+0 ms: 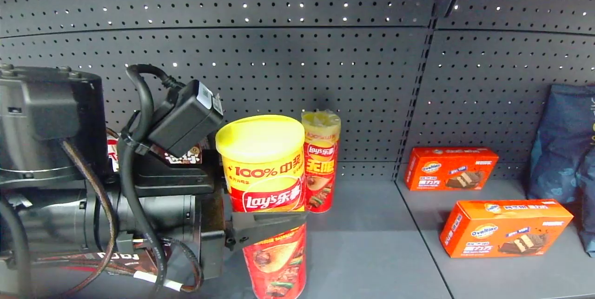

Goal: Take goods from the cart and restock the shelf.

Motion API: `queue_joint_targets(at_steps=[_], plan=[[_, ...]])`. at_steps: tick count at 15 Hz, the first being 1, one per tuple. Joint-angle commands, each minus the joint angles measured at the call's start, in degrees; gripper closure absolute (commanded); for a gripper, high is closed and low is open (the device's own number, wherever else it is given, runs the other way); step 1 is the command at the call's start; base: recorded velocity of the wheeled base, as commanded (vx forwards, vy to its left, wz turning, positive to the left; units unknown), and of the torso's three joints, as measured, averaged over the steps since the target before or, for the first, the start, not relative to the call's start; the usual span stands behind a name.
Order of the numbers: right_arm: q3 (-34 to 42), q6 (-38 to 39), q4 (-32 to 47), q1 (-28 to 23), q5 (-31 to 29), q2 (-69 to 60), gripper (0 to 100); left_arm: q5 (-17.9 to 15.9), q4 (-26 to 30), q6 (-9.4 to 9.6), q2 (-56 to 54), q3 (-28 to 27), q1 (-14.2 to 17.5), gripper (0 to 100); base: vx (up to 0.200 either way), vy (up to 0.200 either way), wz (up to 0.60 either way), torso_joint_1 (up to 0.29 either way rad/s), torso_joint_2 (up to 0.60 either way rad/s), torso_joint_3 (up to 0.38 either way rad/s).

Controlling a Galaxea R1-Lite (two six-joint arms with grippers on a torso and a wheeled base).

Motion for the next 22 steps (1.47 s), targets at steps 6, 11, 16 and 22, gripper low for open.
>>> queue_joint_targets(at_steps=[6,11,16,22], plan=[[0.0,-0.01,0.01,0.08,0.04,0.05,0,0.08,-0.02,-0.09,-1.69,0.96,2.63,100,0.0,0.0,0.0,0.0,0.0,0.0],[-14.5,-0.28,-0.51,-0.62,0.22,12.79,0,0.26,-0.54,-0.09,-3.62,3.78,3.07,100,0.0,0.0,0.0,0.0,0.0,0.0],[-31.2,-0.72,0.72,5.62,9.01,33.62,0,1.66,-0.37,-0.18,-3.27,4.04,3.16,100,0.0,0.0,0.0,0.0,0.0,0.0],[-31.64,-2.74,-4.38,18.71,11.73,50.76,0,2.01,-0.1,-0.62,-3.36,4.3,4.48,100,0.0,0.0,0.0,0.0,0.0,0.0]])
